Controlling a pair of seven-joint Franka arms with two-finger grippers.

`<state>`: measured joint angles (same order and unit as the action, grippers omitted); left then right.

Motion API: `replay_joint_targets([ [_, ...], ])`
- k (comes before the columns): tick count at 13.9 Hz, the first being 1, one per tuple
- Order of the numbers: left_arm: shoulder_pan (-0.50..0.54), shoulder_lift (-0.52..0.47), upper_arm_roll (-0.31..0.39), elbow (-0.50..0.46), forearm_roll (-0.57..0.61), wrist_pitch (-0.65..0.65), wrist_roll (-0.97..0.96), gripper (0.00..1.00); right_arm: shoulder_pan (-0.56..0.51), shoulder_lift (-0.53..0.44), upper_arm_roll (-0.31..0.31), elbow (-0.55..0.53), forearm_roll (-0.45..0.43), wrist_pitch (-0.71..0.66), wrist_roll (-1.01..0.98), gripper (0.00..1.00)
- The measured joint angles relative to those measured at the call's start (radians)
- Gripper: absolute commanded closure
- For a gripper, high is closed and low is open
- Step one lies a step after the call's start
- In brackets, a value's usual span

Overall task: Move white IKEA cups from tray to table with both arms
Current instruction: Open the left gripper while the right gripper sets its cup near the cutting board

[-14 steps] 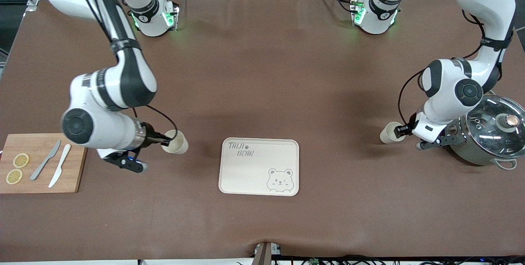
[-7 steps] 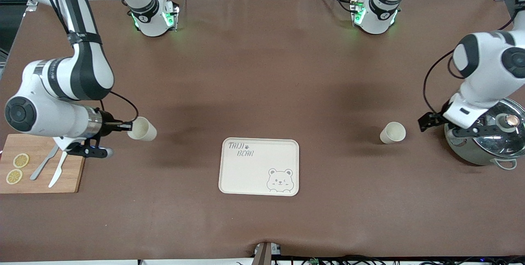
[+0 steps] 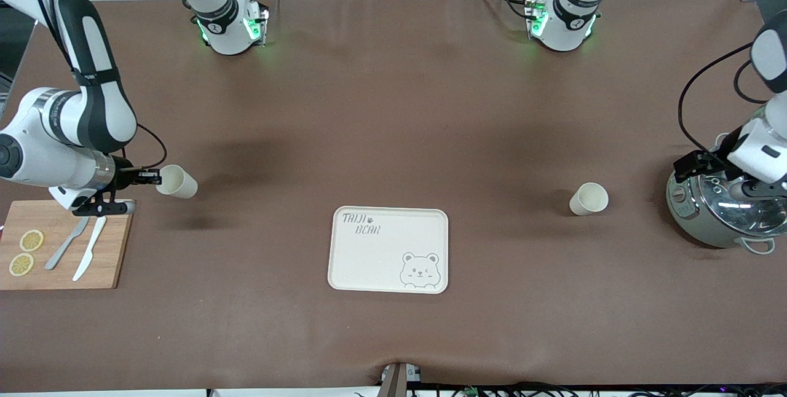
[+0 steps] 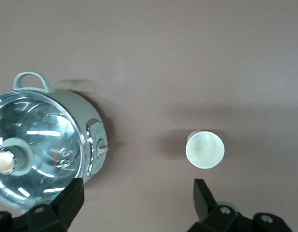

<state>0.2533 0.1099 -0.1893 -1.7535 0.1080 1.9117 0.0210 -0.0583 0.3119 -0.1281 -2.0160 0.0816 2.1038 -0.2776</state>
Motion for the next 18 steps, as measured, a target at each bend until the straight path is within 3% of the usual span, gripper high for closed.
replay_joint_targets([
  [5, -0.005, 0.000, -0.009, 0.155, 0.000, -0.188, 0.000, 0.00, -0.051, 0.018, 0.000, -0.025, -0.010, 0.075, -0.069, 1.00],
  [8, -0.007, 0.000, -0.013, 0.200, 0.000, -0.229, 0.000, 0.00, -0.068, 0.052, 0.000, -0.026, -0.011, 0.100, -0.070, 1.00],
  [9, -0.007, 0.000, -0.013, 0.208, 0.000, -0.232, 0.000, 0.00, -0.073, 0.062, 0.000, -0.026, -0.011, 0.114, -0.071, 0.95],
  [10, -0.007, 0.000, -0.014, 0.214, 0.000, -0.235, 0.000, 0.00, -0.079, 0.065, 0.001, -0.025, -0.013, 0.118, -0.075, 0.34],
  [11, -0.007, 0.000, -0.014, 0.220, 0.000, -0.238, 0.000, 0.00, -0.082, 0.065, 0.001, -0.025, -0.013, 0.119, -0.079, 0.00],
  [15, -0.006, 0.000, -0.015, 0.251, -0.066, -0.286, 0.000, 0.00, -0.081, 0.064, 0.012, -0.006, -0.013, 0.110, -0.088, 0.00],
  [18, 0.000, -0.006, -0.011, 0.266, -0.084, -0.335, -0.003, 0.00, -0.070, 0.062, 0.024, 0.151, -0.014, -0.067, -0.093, 0.00],
])
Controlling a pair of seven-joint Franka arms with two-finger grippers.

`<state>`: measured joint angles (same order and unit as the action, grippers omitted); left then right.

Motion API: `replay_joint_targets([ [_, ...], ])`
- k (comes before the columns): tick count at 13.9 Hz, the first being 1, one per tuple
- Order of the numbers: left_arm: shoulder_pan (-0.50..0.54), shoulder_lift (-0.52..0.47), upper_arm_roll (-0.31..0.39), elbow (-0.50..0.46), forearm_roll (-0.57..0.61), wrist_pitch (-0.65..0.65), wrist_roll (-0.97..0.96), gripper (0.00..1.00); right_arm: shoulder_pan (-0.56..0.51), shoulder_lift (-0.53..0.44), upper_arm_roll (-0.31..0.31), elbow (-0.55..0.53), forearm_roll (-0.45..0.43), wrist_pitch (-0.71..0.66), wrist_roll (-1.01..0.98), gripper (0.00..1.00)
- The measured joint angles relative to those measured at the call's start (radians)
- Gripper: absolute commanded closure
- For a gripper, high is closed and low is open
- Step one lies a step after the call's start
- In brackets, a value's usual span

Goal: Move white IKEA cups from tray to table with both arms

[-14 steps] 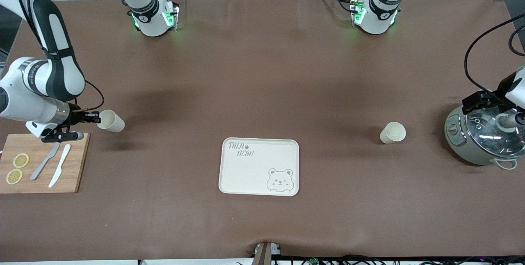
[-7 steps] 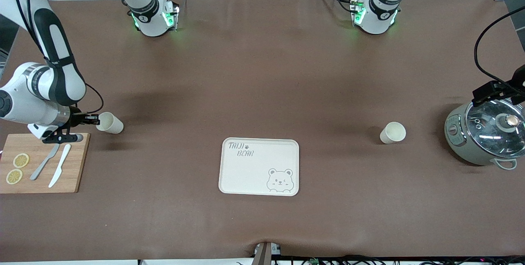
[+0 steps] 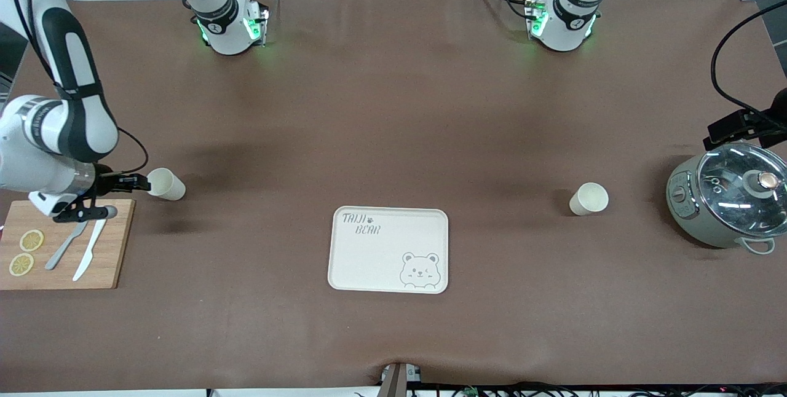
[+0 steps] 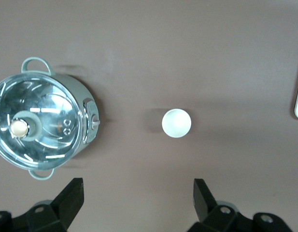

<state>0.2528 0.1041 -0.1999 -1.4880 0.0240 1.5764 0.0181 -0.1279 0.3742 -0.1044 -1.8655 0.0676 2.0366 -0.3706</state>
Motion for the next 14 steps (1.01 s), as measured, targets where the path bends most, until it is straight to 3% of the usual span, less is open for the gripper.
replay_joint_targets([
  [5, -0.005, -0.021, -0.006, 0.003, -0.009, -0.026, -0.022, 0.00, 0.035, -0.003, 0.006, 0.293, 0.000, -0.275, 0.000, 0.00],
  [9, -0.008, -0.025, -0.030, 0.003, -0.009, -0.029, -0.027, 0.00, 0.052, -0.006, 0.006, 0.513, 0.000, -0.332, 0.000, 0.00],
  [14, -0.011, -0.026, -0.040, 0.006, -0.009, -0.029, -0.038, 0.00, 0.091, -0.087, 0.007, 0.582, 0.000, -0.426, 0.007, 0.00],
])
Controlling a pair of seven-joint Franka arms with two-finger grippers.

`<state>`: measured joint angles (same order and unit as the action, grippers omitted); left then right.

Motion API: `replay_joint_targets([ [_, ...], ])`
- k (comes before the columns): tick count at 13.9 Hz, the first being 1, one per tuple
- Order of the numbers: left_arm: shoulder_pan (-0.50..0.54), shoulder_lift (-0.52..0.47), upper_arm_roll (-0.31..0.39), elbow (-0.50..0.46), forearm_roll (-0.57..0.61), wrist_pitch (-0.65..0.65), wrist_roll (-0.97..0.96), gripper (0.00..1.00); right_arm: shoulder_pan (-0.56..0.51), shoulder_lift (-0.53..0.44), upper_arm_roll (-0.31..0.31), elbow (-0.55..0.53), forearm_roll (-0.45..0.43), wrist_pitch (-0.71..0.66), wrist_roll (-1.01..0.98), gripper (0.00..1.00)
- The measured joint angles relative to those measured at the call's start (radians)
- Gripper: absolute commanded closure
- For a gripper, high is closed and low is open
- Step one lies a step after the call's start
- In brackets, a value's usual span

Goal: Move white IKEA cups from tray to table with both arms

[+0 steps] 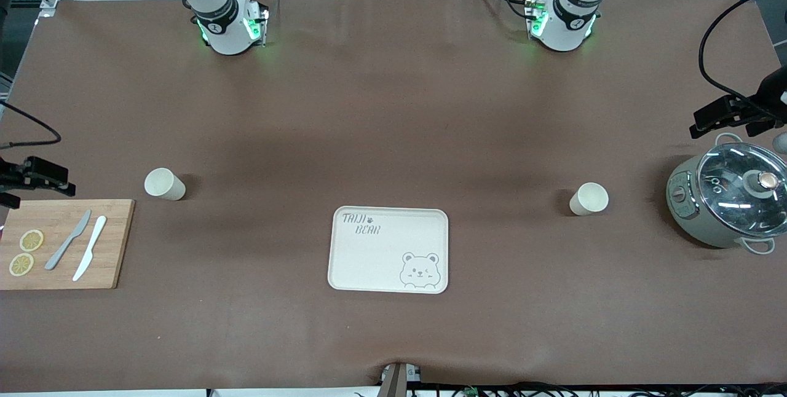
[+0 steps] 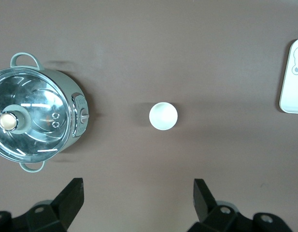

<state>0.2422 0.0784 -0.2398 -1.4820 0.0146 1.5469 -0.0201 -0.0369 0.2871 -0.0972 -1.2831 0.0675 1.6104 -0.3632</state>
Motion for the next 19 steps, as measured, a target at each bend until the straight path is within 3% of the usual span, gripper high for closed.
replay_joint_targets([
  [9, 0.002, 0.001, 0.000, 0.002, 0.000, 0.000, 0.000, 0.00, 0.023, -0.204, 0.000, -0.010, -0.013, -0.258, 0.081, 0.00],
  [14, -0.002, 0.003, 0.000, 0.001, 0.000, 0.000, 0.000, 0.00, 0.045, -0.315, 0.013, -0.155, -0.063, -0.262, 0.119, 0.00],
  [19, -0.007, 0.013, 0.000, 0.001, 0.000, 0.026, 0.000, 0.00, 0.038, -0.330, 0.035, -0.184, -0.067, -0.242, 0.124, 0.00],
])
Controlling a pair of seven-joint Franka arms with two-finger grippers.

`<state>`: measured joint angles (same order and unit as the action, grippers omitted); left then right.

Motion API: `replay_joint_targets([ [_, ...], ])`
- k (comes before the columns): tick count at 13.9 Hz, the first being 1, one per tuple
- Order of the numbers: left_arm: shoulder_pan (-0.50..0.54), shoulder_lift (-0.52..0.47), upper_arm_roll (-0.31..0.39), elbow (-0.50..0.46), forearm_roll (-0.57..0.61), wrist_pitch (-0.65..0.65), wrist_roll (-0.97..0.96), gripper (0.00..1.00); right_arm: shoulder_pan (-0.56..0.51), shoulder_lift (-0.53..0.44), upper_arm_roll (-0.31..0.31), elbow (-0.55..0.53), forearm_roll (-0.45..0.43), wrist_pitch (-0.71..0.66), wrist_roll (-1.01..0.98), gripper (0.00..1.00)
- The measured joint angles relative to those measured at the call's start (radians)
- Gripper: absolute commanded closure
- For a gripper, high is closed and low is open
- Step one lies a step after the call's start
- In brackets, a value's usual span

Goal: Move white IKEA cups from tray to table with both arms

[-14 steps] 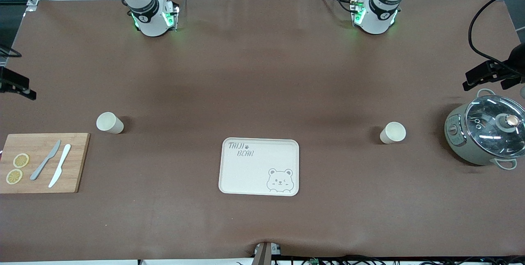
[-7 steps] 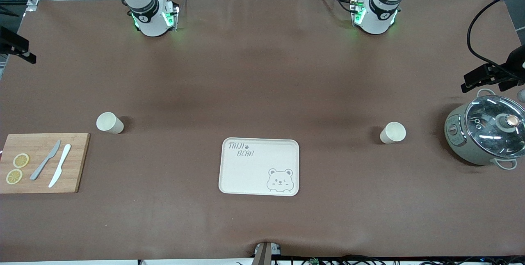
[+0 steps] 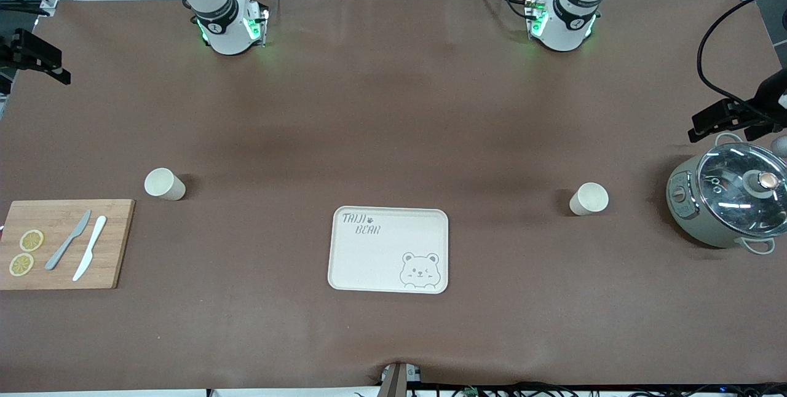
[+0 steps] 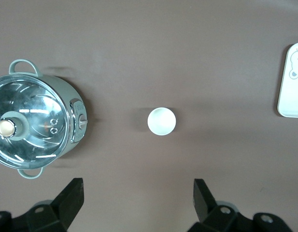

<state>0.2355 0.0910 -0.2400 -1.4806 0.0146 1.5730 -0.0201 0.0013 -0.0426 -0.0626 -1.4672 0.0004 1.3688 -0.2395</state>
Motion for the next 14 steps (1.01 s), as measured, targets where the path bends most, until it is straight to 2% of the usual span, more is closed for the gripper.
replay_joint_targets([
  [14, 0.000, -0.014, -0.020, 0.009, 0.000, -0.001, 0.000, 0.00, -0.015, 0.000, 0.004, -0.010, -0.005, 0.027, 0.041, 0.00],
])
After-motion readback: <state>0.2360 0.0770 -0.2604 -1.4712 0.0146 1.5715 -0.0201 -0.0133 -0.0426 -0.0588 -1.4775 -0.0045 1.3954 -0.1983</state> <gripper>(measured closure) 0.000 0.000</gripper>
